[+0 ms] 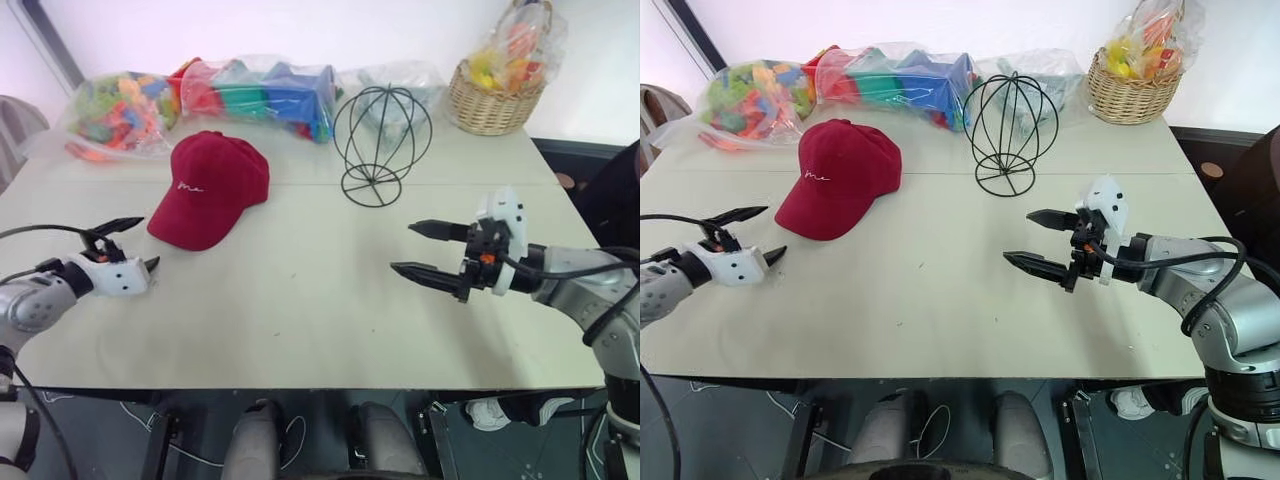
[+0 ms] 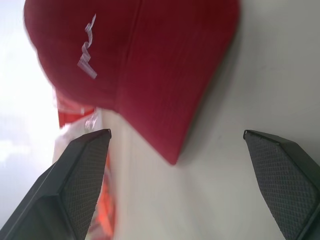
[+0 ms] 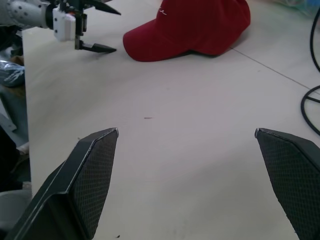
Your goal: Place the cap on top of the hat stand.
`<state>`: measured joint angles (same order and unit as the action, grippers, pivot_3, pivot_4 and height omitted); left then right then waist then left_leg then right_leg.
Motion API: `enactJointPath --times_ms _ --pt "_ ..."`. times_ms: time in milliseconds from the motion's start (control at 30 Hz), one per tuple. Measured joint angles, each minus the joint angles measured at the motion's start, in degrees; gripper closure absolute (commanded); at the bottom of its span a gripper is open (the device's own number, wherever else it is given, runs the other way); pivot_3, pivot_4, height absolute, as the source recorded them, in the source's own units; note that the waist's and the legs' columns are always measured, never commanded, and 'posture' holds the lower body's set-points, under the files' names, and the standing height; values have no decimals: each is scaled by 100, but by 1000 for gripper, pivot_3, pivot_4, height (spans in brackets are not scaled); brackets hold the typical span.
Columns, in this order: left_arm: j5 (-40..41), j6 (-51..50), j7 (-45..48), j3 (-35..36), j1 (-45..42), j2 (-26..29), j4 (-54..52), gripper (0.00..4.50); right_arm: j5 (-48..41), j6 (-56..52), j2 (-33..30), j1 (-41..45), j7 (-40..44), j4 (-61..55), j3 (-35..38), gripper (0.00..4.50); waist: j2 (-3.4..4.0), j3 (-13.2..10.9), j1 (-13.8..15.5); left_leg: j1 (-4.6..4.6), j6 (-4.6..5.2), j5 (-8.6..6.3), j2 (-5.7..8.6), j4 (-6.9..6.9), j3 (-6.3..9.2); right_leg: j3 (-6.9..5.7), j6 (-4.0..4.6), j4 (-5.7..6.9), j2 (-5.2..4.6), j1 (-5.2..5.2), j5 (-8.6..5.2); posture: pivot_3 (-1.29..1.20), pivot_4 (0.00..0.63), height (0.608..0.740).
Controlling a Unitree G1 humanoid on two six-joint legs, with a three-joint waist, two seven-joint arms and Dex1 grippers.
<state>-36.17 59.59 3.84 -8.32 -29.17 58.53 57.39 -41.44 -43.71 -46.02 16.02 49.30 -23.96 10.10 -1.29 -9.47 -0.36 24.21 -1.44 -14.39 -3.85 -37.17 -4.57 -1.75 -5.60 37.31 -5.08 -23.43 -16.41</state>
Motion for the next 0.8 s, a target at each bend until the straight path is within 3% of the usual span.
enactJointPath --times_ms 300,633,733,800 --pt "-1675 -268 -2393 -1218 -896 -397 312 43 60 44 76 138 -169 66 -63 0 10 6 269 0 0 0 6 -21 0 2 -16 1 -2 10 9 0 150 740" --pt "-2080 -445 -3147 -1941 -1584 -737 938 43 -104 -67 80 111 -256 -112 -41 0 25 15 349 0 0 1 8 -35 4 1 -21 9 -2 18 12 0 150 740" --pt "-2088 -507 -3158 -2126 -1786 -952 1064 878 -125 -92 82 102 -357 -136 -37 0 26 15 415 7 0 1 8 -48 5 0 -21 9 -2 19 12 0 150 740" --pt "-2119 -501 -3199 -2268 -1824 -1107 1070 1883 -142 -92 92 86 -398 -170 -37 0 25 15 408 21 2 -1 8 -63 6 0 -22 9 -2 14 12 0 150 740"
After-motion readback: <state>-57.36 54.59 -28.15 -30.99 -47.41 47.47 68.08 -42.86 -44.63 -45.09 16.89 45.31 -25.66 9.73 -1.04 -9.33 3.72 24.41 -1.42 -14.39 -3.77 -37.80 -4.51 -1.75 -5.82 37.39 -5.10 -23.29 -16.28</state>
